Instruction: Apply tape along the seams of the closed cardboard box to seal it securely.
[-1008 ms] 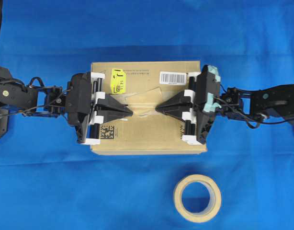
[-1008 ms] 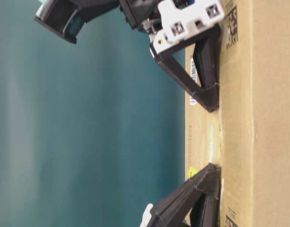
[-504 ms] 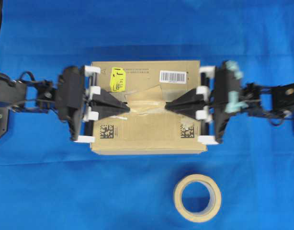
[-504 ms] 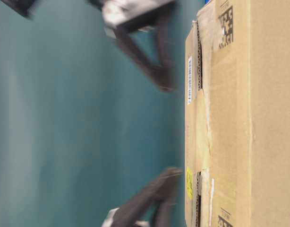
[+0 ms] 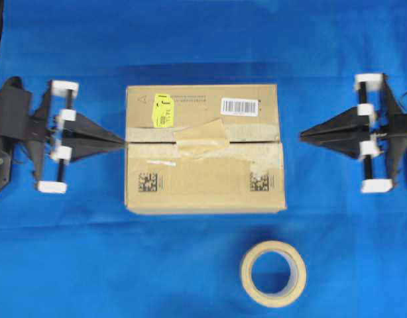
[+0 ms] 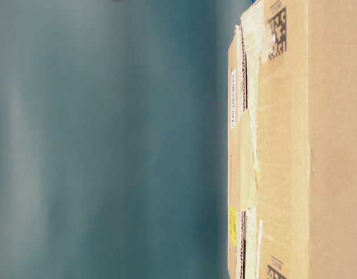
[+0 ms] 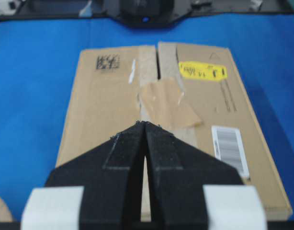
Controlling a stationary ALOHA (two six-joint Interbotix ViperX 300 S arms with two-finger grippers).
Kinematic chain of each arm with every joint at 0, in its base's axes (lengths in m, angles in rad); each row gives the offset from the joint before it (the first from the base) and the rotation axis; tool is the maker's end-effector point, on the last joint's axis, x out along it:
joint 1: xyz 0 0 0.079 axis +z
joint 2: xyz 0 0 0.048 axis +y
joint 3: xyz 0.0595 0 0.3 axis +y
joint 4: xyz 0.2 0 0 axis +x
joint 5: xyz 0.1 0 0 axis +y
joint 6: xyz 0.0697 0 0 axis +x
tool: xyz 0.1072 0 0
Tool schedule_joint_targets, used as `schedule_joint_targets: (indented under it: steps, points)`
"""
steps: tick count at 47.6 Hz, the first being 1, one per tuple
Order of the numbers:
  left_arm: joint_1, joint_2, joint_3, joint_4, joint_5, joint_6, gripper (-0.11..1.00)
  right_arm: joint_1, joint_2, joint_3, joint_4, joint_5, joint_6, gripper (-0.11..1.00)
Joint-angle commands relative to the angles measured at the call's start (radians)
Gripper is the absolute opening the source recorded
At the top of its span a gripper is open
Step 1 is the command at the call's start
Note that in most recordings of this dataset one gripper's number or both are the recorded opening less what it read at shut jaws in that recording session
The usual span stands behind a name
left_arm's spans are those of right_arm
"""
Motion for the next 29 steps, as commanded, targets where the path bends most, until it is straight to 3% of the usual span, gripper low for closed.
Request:
schedule_joint_targets:
  steps: [1, 16, 29]
  points:
    - [0.002, -0.072, 0.015, -0.002, 0.040, -0.002, 0.00, 0.002, -0.055, 0.023, -0.002, 0.023, -0.002, 0.00]
    - [0.002, -0.360, 0.126, -0.002, 0.213, -0.002, 0.00, 0.002, -0.158, 0.164, -0.002, 0.031, -0.003, 0.00]
    - [0.002, -0.459, 0.190, -0.002, 0.253, -0.005, 0.00, 0.000, -0.160, 0.225, -0.002, 0.026, -0.002, 0.00]
